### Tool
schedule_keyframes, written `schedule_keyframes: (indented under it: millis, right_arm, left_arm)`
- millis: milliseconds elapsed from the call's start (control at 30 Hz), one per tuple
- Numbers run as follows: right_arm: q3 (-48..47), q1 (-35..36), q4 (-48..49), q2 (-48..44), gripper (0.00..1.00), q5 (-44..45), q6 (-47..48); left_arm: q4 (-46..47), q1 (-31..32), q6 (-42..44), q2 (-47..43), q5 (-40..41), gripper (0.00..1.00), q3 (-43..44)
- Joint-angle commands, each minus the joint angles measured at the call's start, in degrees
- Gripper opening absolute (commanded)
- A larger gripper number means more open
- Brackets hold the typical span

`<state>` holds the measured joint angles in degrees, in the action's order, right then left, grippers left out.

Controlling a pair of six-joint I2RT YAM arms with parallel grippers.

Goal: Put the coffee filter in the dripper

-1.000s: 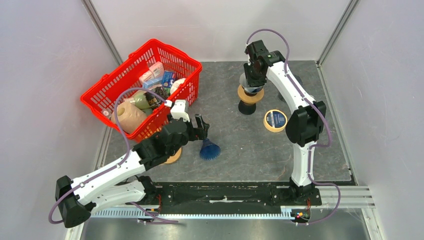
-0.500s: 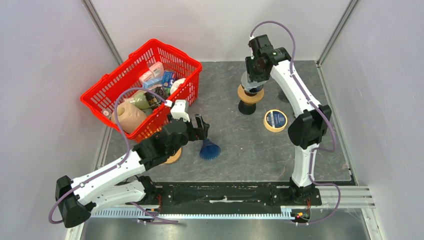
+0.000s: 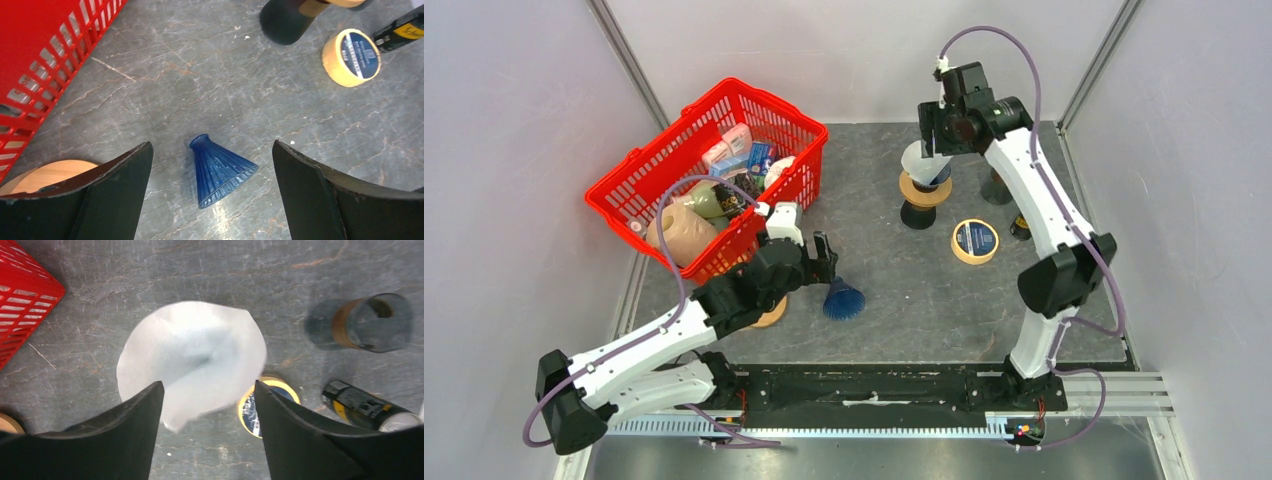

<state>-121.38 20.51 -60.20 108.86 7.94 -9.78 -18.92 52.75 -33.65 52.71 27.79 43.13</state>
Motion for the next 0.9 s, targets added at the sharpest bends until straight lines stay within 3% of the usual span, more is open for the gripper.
schedule_keyframes:
  millis: [0,67,467,633,867]
  right_arm:
    - [7.16,0.16,9.27,-13.83,0.82,3.12,1.93]
    - [13.66,0.14,13.53,-19.40,0.97,3.63,2.15]
    - [57.59,-0.05,35.81,-50.15,0.97,11.51,-8.52]
    - [68.00,-0.02,39.68,-59.43,0.97,15.60,-13.30]
    - [76.85,-0.03,43.06,-68.91,0.97,33.46,-18.97]
  left_arm:
    - [-4.56,-0.96,-4.10,0.29,2.63,0.96,1.87]
    - [-6.26,-1.31,-5.37,0.14,3.04,0.96,1.44]
    - [-14.05,-8.17,-13.02,1.39,-0.31,0.96,-4.23]
    - [-10.82,-13.63,-12.93,2.28,-4.24,0.96,-7.93]
    - [-7.61,-17.81,-12.23,6.25,-7.39,0.96,-9.69]
